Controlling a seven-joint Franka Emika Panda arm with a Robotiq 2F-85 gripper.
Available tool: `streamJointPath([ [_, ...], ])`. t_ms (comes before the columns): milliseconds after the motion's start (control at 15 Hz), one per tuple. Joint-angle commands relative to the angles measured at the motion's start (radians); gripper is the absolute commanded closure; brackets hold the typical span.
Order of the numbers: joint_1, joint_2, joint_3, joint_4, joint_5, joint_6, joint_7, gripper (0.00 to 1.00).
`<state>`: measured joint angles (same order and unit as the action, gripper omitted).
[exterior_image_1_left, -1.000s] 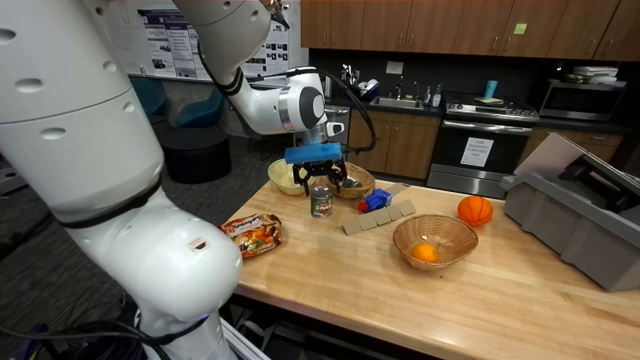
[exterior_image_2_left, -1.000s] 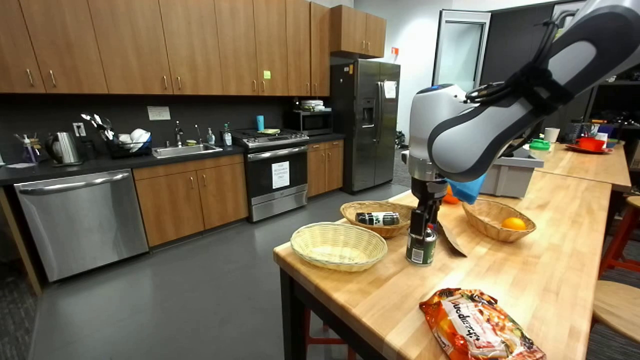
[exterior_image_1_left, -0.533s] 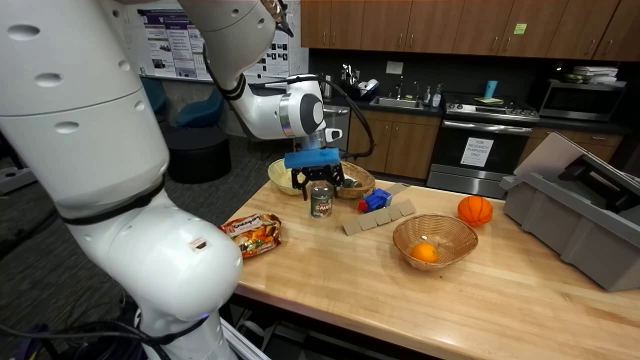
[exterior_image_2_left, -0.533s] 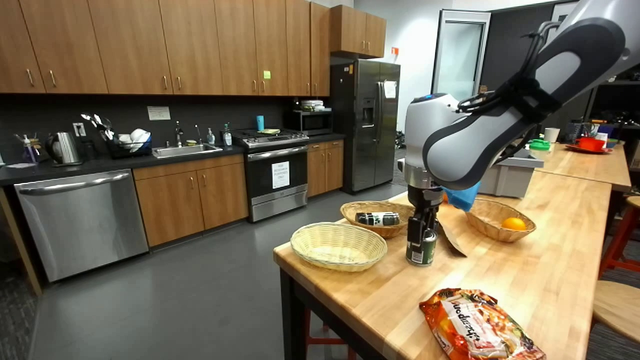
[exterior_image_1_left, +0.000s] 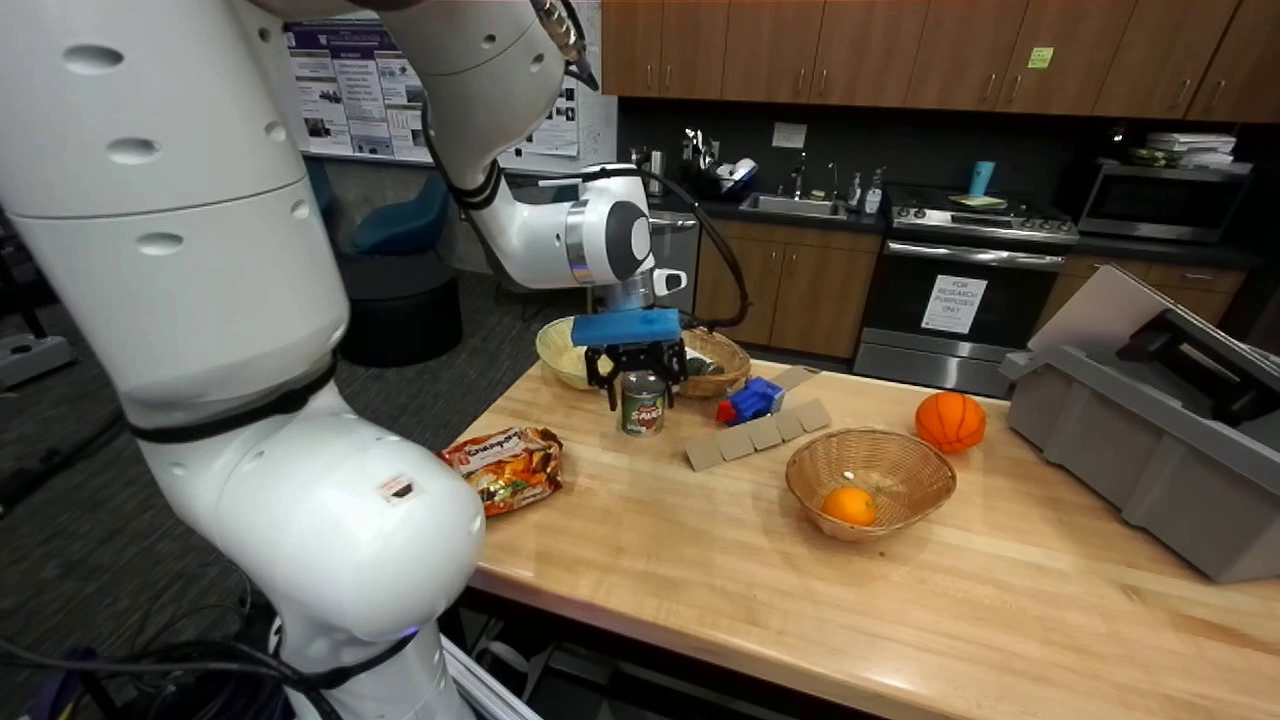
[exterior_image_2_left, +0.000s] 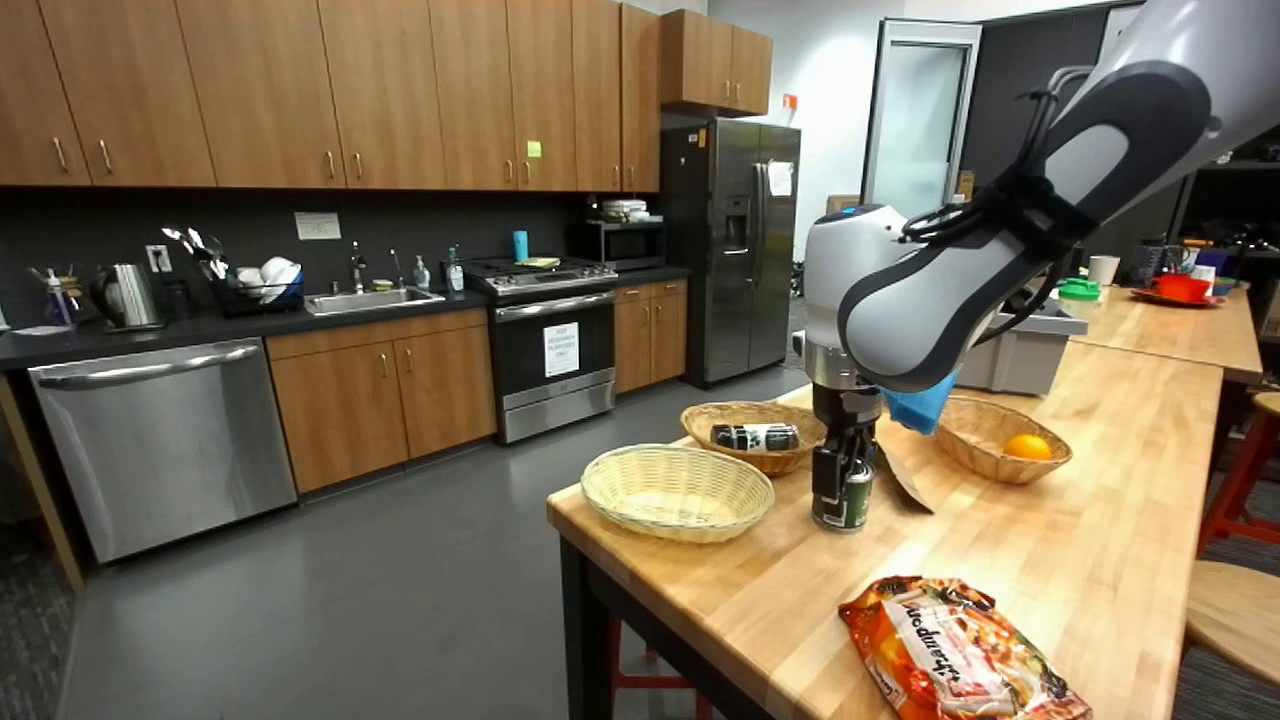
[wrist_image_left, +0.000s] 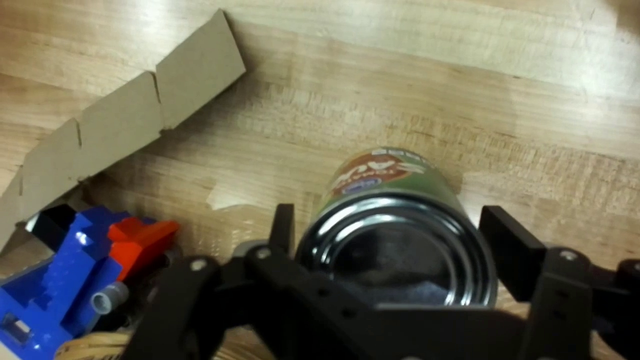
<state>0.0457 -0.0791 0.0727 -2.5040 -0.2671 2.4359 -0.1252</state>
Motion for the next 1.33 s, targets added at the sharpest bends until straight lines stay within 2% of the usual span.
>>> streamJointPath([
  [0,-0.003,0.001,-0.007,0.015,-0.023,-0.005,0.022,0.39],
  [67,-0.004,-0.004,-0.007,0.017,-0.029,-0.008,0.023,0.45],
  [200,-0.007,-0.011,-0.008,0.018,-0.043,-0.014,0.026,0.47],
  [800,-0.025,-0.096,-0.014,0.005,-0.154,-0.056,0.048,0.47],
  [1267,-0.020,-0.147,0.002,-0.003,-0.182,-0.089,0.055,0.47],
])
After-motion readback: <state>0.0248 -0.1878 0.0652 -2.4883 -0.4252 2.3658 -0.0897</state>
